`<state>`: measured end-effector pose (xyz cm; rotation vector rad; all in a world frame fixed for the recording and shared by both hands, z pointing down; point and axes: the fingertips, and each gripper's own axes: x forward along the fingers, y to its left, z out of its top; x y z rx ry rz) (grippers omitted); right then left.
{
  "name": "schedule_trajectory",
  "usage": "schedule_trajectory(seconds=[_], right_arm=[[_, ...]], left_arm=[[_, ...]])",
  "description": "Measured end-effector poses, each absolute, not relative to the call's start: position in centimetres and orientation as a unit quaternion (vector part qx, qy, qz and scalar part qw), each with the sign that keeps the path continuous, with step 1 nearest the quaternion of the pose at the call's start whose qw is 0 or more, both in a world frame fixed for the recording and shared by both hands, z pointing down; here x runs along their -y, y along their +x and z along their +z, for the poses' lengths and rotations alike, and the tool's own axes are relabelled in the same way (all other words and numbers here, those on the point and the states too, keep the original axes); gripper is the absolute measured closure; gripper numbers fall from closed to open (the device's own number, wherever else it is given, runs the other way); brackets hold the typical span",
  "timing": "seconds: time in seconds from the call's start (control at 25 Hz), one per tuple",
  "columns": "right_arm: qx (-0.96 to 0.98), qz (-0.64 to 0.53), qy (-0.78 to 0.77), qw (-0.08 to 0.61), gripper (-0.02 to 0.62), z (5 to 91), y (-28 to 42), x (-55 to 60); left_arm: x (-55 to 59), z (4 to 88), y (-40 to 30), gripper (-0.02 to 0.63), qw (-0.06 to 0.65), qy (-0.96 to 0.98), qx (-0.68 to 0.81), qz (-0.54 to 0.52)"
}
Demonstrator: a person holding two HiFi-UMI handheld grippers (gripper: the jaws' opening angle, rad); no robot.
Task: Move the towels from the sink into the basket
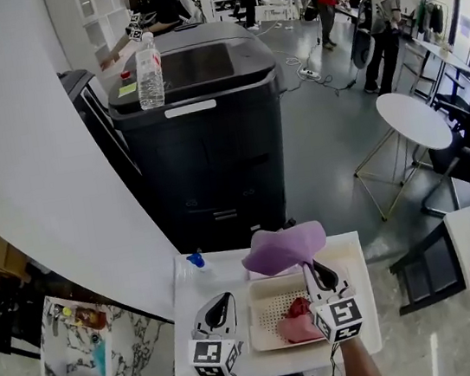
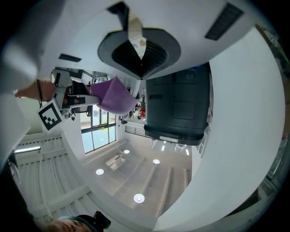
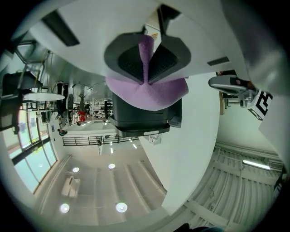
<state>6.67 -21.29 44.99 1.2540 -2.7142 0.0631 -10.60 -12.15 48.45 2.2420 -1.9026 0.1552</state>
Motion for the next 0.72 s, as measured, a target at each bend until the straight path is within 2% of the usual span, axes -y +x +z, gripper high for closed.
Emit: schedule_trajectory(seconds=[0.72], right_arm=[[0.862,0.020,0.503,0.066,0.549,44.2,12.9,17.1]], left_arm=[[11.2,48.3,-6.7,0.603,0.092,0.809,0.578,0.055]])
